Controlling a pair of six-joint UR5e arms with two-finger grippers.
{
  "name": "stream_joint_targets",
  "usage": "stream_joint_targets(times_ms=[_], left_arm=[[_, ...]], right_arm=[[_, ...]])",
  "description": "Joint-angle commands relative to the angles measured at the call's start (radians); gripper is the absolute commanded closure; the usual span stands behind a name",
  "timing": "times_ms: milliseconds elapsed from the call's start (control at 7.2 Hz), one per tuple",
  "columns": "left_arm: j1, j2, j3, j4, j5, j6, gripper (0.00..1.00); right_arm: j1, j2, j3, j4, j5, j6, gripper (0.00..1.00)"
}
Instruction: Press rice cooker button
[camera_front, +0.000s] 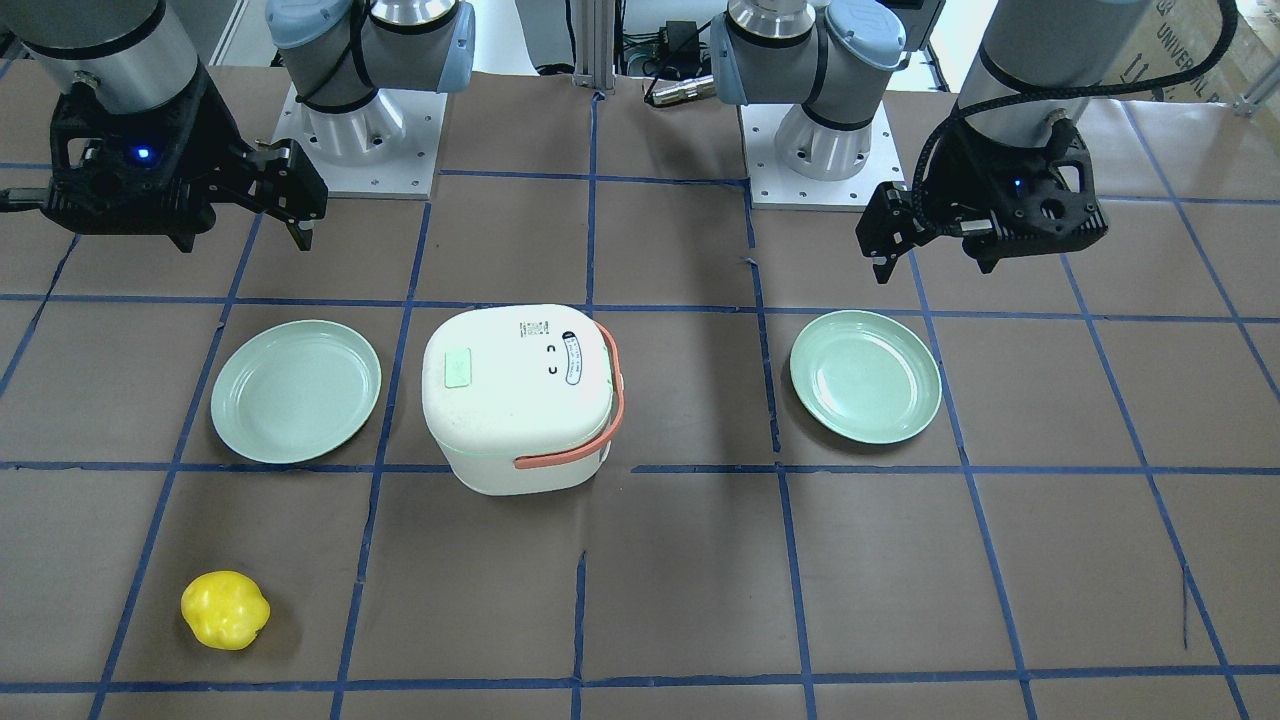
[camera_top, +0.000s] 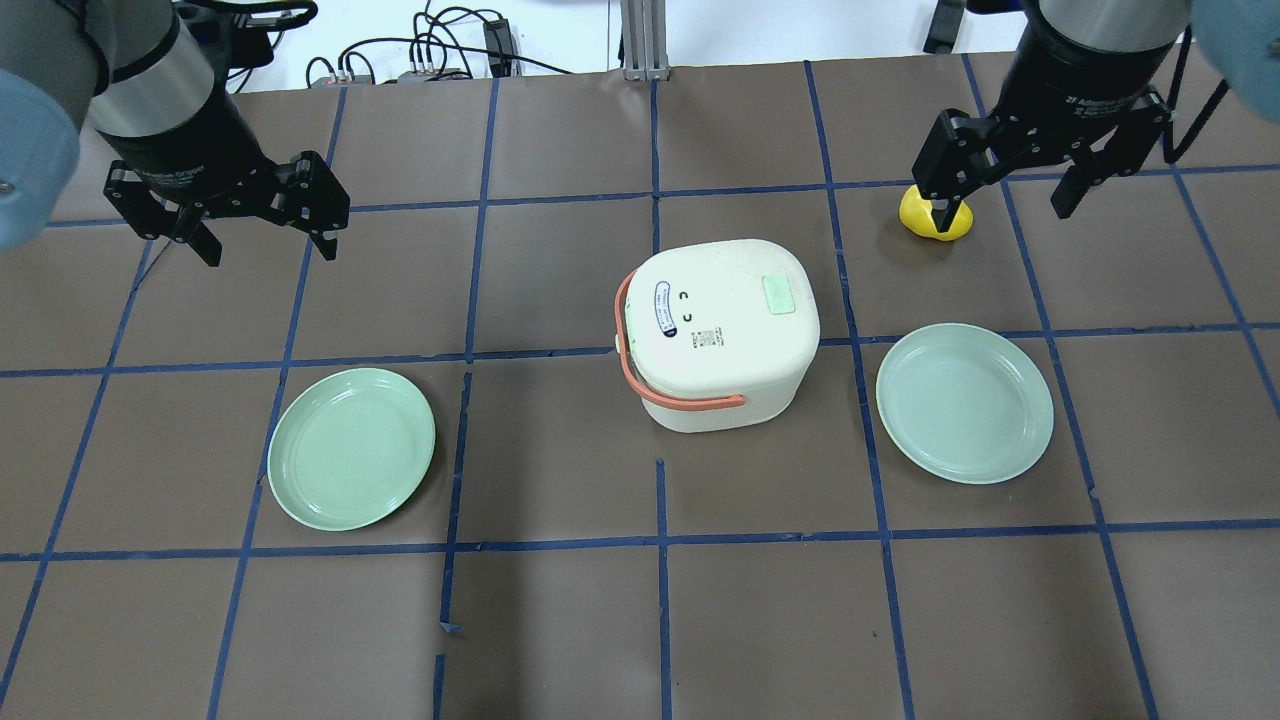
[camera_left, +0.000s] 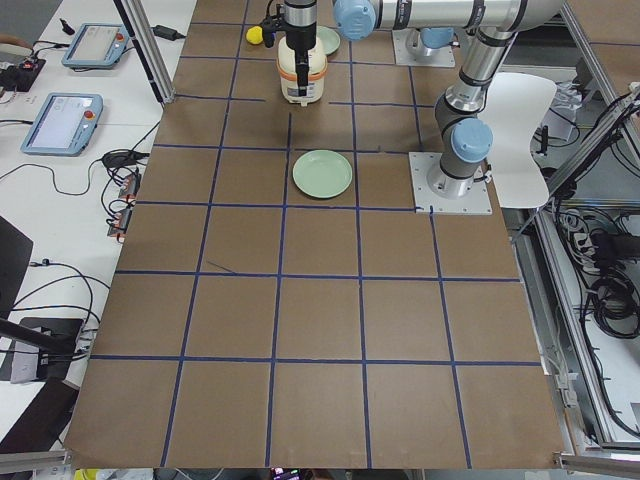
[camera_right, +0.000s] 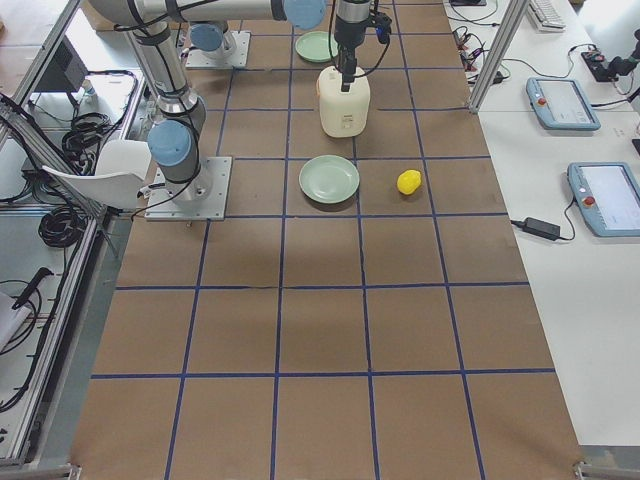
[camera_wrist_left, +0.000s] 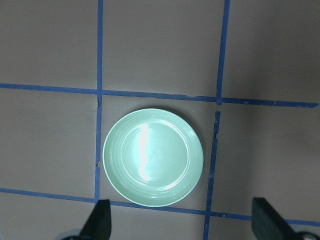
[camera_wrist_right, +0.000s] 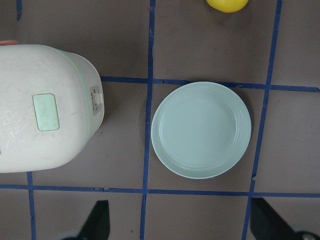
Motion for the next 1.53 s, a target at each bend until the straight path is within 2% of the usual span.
stream_joint_targets(times_ms=[0,417,694,1389], left_arm=[[0.0,0.0,0.0,0.001,0.0,0.0,0.0],[0.0,0.0,0.0,0.001,0.0,0.0,0.0],[0.0,0.0,0.0,0.001,-0.002,0.0,0.0],[0.0,0.0,0.0,0.001,0.0,0.0,0.0]], right_arm=[[0.0,-0.001,0.0,-0.003,0.001,0.0,0.0],[0.002,-0.002,0.0,-0.003,0.003,0.0,0.0],[0.002,-0.007,0.009,0.003,0.048,0.0,0.0],[0.005,-0.016,0.038,-0.014,0.053,0.001,0.0]])
